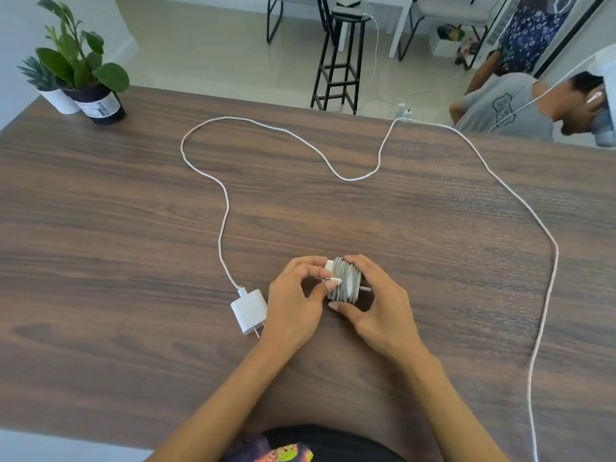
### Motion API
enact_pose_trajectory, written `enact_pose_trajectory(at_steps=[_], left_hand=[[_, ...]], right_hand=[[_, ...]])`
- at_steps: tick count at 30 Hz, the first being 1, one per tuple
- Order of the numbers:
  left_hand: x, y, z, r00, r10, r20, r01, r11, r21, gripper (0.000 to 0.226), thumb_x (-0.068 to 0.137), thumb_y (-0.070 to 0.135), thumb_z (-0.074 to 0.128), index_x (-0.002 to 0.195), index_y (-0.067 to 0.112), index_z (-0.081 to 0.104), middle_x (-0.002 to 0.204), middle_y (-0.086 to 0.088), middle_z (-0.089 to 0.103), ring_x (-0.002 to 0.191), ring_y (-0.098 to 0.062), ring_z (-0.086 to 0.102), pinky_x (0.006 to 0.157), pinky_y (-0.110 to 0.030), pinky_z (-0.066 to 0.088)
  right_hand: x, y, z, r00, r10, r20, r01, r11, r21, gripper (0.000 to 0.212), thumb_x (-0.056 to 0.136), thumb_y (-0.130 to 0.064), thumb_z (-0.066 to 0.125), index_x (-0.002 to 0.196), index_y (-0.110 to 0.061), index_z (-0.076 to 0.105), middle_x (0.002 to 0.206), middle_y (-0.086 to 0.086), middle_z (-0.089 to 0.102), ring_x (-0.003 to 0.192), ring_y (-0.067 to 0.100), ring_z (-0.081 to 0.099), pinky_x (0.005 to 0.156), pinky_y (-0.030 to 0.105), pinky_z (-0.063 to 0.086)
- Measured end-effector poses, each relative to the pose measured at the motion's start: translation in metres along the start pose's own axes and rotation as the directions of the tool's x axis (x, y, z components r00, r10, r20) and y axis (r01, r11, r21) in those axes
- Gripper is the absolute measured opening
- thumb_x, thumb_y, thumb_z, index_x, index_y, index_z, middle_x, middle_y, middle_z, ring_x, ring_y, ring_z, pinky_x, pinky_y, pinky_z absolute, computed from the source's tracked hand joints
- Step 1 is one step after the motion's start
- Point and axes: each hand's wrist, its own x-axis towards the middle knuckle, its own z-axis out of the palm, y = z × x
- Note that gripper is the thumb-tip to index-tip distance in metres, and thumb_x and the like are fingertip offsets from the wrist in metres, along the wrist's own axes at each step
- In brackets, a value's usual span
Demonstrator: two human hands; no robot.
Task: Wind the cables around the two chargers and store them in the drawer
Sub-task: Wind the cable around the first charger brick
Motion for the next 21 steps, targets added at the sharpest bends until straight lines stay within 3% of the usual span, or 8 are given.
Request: enact_pose_trajectory(at_steps=[5,7,11,13,18,21], left_hand=[[0.0012,0.0013,0.0016,0.998,0.058,0.034,-0.062,0.989,0.131,0.009,0.080,0.015,0.072,0.085,0.019,0.067,0.110,0.013,0.060,0.097,0.000,0.059,0.089,-0.018,0.045],[0.0004,0.0015,0.0028,0.998,0.058,0.029,-0.062,0.988,0.144,0.011,0.079,0.018,0.074,0.082,0.023,0.065,0.107,0.016,0.059,0.096,0.003,0.058,0.086,-0.012,0.042],[-0.0003,0.0000,0.0052,0.999,0.034,-0.032,-0.031,0.994,0.106,0.013,0.075,0.013,0.077,0.075,0.020,0.066,0.100,0.013,0.064,0.091,-0.004,0.063,0.084,-0.020,0.047],[-0.0001,-0.0005,0.0044,0.998,0.029,-0.049,-0.023,0.994,0.107,0.011,0.075,0.013,0.077,0.075,0.019,0.068,0.097,0.015,0.068,0.089,0.000,0.063,0.082,-0.013,0.045],[0.0012,-0.0003,0.0010,0.998,-0.014,-0.059,0.026,0.978,0.207,0.011,0.077,0.017,0.074,0.075,0.024,0.066,0.067,0.027,0.062,0.071,0.019,0.056,0.069,0.002,0.035],[0.0043,0.0020,0.0006,0.997,0.010,-0.079,0.012,0.961,0.276,0.010,0.077,0.016,0.073,0.074,0.022,0.066,0.059,0.027,0.057,0.061,0.016,0.053,0.064,0.002,0.034]], right_hand=[[0.0006,0.0000,0.0011,1.000,-0.020,-0.015,0.020,1.000,-0.006,0.064,0.068,-0.018,0.083,0.125,-0.022,0.053,0.123,-0.013,0.058,0.114,0.001,0.054,0.096,0.024,0.045],[0.0001,-0.0005,0.0012,0.999,-0.021,-0.026,0.021,1.000,-0.005,0.063,0.069,-0.016,0.082,0.125,-0.020,0.053,0.123,-0.011,0.059,0.115,0.003,0.054,0.097,0.025,0.045],[-0.0017,-0.0009,0.0019,0.999,-0.019,-0.028,0.019,1.000,-0.005,0.064,0.069,-0.014,0.081,0.126,-0.020,0.053,0.124,-0.011,0.058,0.115,0.002,0.053,0.097,0.024,0.044],[-0.0019,-0.0006,0.0023,0.999,-0.018,-0.035,0.018,1.000,-0.002,0.065,0.068,-0.013,0.081,0.126,-0.020,0.053,0.125,-0.011,0.058,0.117,0.001,0.052,0.098,0.025,0.043],[-0.0008,0.0008,0.0052,1.000,-0.011,-0.026,0.011,1.000,0.005,0.064,0.070,-0.012,0.079,0.127,-0.018,0.051,0.127,-0.008,0.057,0.119,0.006,0.052,0.099,0.032,0.044],[-0.0001,0.0008,0.0053,0.999,-0.029,-0.026,0.029,1.000,0.007,0.063,0.069,-0.010,0.078,0.126,-0.020,0.050,0.125,-0.010,0.057,0.117,0.005,0.052,0.098,0.028,0.045]])
